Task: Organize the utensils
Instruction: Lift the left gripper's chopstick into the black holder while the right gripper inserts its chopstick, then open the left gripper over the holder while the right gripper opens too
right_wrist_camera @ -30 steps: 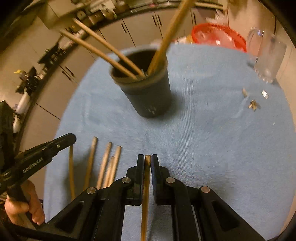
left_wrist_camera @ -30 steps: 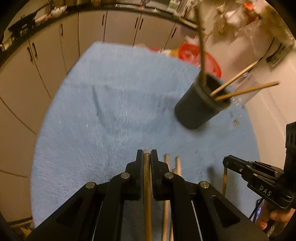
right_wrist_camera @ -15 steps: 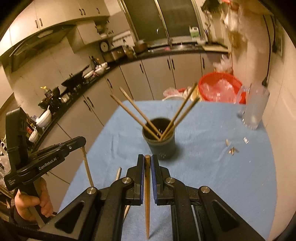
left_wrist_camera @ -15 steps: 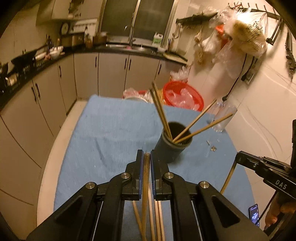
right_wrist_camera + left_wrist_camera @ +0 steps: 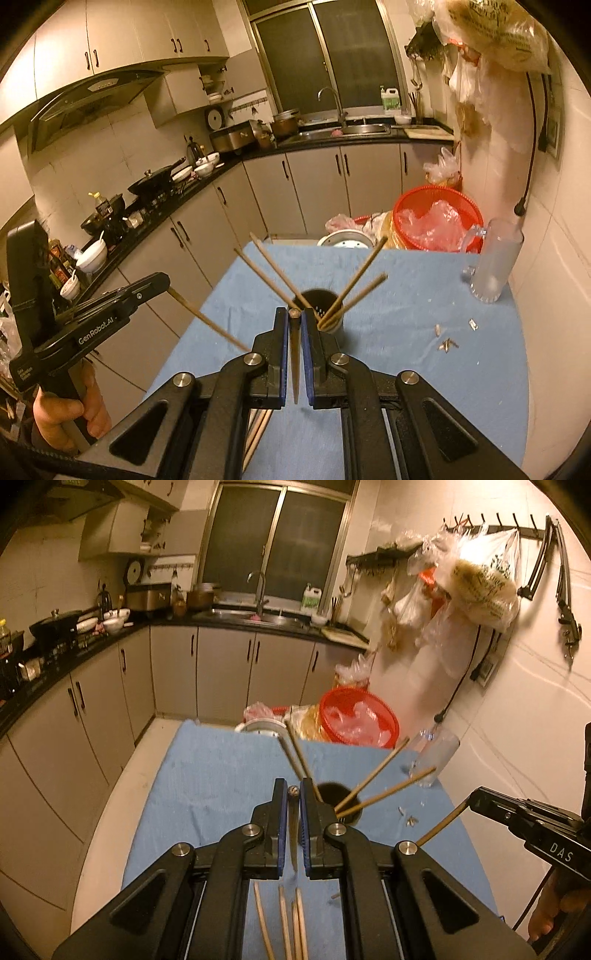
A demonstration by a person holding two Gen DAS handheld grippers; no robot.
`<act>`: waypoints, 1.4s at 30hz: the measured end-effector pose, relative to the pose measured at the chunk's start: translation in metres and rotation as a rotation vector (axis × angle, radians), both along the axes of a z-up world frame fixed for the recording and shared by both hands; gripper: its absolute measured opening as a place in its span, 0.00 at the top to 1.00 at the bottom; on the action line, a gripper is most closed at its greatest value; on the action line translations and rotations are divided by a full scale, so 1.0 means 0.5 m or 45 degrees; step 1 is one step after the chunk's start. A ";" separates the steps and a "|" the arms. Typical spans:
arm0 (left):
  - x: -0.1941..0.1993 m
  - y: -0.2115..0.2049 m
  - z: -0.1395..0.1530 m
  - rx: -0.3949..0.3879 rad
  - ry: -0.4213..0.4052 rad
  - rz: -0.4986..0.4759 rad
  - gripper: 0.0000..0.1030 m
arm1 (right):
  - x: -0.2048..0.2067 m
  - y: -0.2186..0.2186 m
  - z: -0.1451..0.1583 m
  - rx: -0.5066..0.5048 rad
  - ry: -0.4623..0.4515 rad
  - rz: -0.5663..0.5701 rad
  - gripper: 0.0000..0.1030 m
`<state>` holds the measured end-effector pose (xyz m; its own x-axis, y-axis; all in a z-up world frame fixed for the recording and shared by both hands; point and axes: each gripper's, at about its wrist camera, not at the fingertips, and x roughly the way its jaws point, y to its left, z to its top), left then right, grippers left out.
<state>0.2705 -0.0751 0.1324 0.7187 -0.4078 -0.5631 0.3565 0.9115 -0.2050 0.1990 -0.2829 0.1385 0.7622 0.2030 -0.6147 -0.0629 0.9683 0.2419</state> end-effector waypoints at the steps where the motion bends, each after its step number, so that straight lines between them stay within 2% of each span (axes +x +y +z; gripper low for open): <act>1: -0.001 0.000 0.007 -0.002 -0.013 0.004 0.94 | 0.003 -0.001 0.006 -0.002 -0.005 0.000 0.93; 12: 0.013 -0.030 0.057 -0.017 -0.050 -0.015 0.94 | 0.024 -0.004 0.080 -0.031 -0.079 -0.008 0.93; 23: 0.021 -0.014 0.144 -0.128 -0.123 0.002 0.94 | 0.039 -0.021 0.157 -0.041 -0.197 -0.059 0.93; 27: 0.037 -0.028 0.155 -0.156 -0.154 0.027 0.94 | 0.056 -0.020 0.165 -0.076 -0.247 -0.098 0.93; 31: 0.053 -0.050 0.143 -0.170 -0.173 0.034 0.94 | 0.078 -0.024 0.147 -0.064 -0.251 -0.111 0.93; 34: 0.067 -0.075 0.117 -0.126 -0.173 0.038 0.94 | 0.098 -0.028 0.120 -0.059 -0.219 -0.115 0.93; 42: 0.108 -0.114 0.018 -0.036 -0.061 0.027 0.94 | 0.127 -0.036 0.040 -0.056 -0.123 -0.107 0.93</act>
<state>0.3246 -0.1323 0.1412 0.7534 -0.4075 -0.5161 0.3474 0.9130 -0.2137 0.2623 -0.3011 0.1583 0.8314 0.1106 -0.5446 -0.0022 0.9807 0.1957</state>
